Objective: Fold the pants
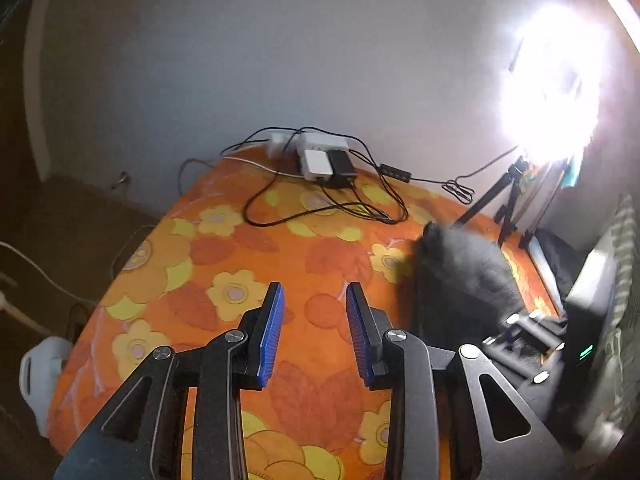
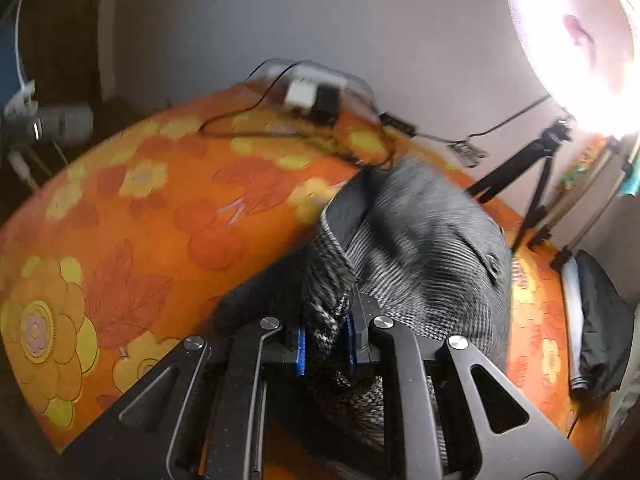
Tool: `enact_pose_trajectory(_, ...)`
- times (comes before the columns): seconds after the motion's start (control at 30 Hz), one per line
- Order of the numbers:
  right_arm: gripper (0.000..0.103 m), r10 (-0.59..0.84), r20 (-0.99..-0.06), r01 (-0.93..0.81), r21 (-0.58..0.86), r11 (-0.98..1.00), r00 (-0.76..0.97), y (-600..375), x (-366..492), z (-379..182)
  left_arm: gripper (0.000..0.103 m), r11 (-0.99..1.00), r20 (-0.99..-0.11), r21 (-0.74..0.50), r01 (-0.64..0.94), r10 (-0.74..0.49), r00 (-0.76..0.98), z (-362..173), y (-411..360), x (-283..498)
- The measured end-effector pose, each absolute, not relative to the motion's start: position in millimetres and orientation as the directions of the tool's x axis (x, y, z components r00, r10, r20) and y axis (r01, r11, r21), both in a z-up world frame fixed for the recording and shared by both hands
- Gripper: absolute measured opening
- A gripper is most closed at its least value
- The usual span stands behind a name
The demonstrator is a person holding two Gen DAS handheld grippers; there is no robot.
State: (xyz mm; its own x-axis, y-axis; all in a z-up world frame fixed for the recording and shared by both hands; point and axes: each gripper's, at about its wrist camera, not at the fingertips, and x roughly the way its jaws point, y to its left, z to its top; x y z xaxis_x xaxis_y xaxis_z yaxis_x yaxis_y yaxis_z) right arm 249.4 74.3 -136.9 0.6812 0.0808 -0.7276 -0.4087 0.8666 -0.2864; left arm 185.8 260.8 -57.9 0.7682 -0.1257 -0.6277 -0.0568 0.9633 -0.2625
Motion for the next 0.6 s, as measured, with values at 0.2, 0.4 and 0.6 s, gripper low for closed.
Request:
enact_pose_trajectory(0.2,0.028,0.131,-0.745,-0.475,-0.269,0.838,0.654,79,248,-150,0.03,0.967,-0.627,-0.252,-0.043,-0.13,0.768,-57,255,188)
enact_pose_trajectory(0.4,0.054,0.327,-0.71,-0.552,-0.104,0.827,0.623,48,218,-106,0.03,0.963,-0.622,-0.269,-0.007,-0.168,0.765,-54,242,190)
enact_pose_trajectory(0.6,0.055,0.31,-0.696,-0.43,0.002,0.903,0.647,-47,195,-85,0.03,0.963,-0.657,-0.25,0.105,-0.248,0.712,-62,195,196)
